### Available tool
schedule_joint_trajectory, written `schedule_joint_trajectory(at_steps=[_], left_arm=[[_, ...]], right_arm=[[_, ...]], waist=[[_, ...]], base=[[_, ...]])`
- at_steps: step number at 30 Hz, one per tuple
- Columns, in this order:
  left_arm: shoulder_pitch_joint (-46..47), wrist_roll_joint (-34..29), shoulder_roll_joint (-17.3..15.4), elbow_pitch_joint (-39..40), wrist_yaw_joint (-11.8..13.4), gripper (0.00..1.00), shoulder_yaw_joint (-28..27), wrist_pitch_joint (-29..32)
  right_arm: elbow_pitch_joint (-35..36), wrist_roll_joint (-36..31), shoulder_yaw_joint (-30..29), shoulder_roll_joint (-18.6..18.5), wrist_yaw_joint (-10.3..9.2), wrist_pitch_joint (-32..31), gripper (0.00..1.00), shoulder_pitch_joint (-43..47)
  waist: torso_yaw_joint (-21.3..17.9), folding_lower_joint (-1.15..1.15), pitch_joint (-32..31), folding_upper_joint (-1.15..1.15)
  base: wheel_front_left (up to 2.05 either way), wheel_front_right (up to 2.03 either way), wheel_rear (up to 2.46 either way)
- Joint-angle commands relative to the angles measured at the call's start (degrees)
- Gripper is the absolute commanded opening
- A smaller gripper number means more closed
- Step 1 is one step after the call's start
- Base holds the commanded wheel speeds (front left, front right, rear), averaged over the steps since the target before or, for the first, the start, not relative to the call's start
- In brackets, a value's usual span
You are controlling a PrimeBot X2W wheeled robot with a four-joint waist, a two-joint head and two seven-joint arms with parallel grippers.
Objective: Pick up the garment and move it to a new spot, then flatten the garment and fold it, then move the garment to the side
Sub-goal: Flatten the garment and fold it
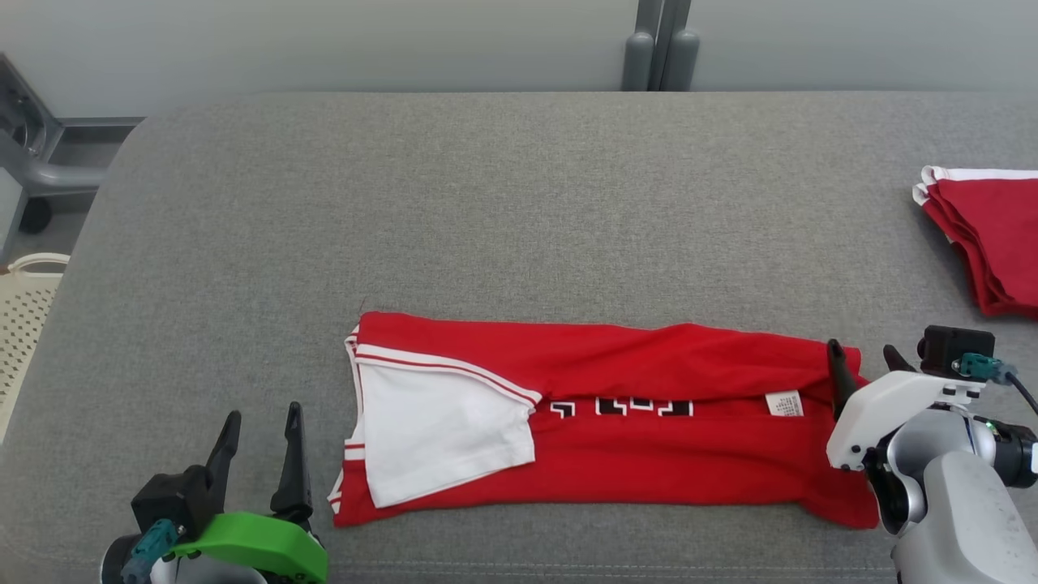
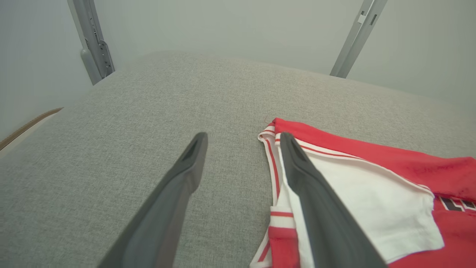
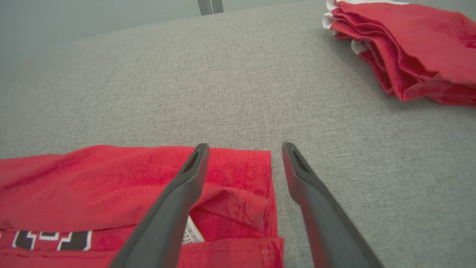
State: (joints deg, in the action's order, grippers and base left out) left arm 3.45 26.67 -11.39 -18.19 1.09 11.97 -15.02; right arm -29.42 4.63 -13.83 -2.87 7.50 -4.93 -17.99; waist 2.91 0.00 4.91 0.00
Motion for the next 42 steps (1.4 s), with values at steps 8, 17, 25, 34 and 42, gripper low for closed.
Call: schedule_joint_trajectory(at_steps=[8,17,25,34,42], left_arm=[[-0.13,-0.24,0.53,-1.34,-0.59,1.00,-0.72,-0.19],[-0.44,-0.65,0.67,-1.62,-1.08,1.00,-0.74,-0.19],[-0.77,-0.46,0.55,-1.96,-1.29,1.00,-0.40,-0.18],[1.16,-0.49,0.24,-1.87,-1.43,1.00,-0.04,-0.16],[1.57,0.05,0.54,-2.65,-1.35,1.00,-0.05,-0.17]], right_arm=[[1.74,1.92,1.56,-0.11,-0.03,-7.81,1.00,4.65],[6.19,4.76,1.35,-0.11,-0.03,-9.40,1.00,6.59],[9.28,3.53,-1.16,-0.08,-0.03,-9.68,1.00,5.40],[4.34,-0.32,-2.05,-0.07,-0.03,-10.71,1.00,1.12],[1.00,0.38,-1.00,-0.11,-0.03,-12.06,1.00,3.08]], waist=[[-0.49,0.00,-1.25,0.00],[-1.56,0.00,-1.94,0.00],[-1.30,0.00,-2.00,0.00],[0.08,0.00,0.60,0.00],[0.49,0.00,1.49,0.00]], base=[[0.00,0.00,0.00],[0.00,0.00,0.00],[0.00,0.00,0.00],[0.00,0.00,0.00],[0.00,0.00,0.00]])
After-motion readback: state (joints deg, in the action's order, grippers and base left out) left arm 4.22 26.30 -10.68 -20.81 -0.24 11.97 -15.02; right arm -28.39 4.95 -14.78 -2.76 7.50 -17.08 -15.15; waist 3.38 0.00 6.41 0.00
